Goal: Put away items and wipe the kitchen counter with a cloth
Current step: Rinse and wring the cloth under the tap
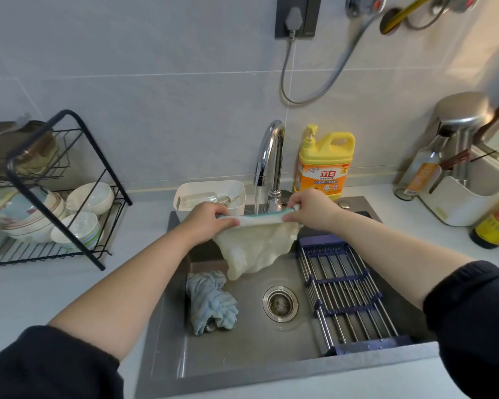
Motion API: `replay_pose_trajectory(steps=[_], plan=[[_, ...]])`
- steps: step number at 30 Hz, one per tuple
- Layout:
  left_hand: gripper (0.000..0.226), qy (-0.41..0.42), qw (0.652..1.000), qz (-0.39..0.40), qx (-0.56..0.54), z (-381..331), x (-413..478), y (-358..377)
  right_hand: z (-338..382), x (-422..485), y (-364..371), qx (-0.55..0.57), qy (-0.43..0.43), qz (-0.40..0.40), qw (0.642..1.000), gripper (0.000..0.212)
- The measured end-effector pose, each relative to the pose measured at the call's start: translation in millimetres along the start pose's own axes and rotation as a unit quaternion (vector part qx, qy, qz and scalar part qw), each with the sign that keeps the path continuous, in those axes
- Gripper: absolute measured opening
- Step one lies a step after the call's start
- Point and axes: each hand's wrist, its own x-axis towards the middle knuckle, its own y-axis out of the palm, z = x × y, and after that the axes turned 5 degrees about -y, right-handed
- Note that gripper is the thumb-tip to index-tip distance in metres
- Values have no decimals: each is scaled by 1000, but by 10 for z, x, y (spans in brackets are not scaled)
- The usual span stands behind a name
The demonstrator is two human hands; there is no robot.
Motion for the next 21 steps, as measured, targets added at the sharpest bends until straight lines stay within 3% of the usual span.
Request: replay_pose_trajectory(steps=[3,9,12,14,16,21], plan=[[25,1,999,16,45,-54,-8,-46,42,-46,9,-121,-40,115,985,19],[28,-45,996,-68,-20,-168,-23,2,32,-78,18,98,18,138,985,34],[30,-55,996,-60,-30,-133,-23,34,34,-97,47,-35,2,166,986,36],[28,-44,998,-35,-23,-104,-17,33,19,-95,98,-93,-12,116,989,28],[19,-35,999,9,-14,-71,-10,-7,-4,-115,96,-29,11,59,998,7],[7,-72,982,172,43,75,-49,-194,-117,-154,5,176,113,75,975,28]])
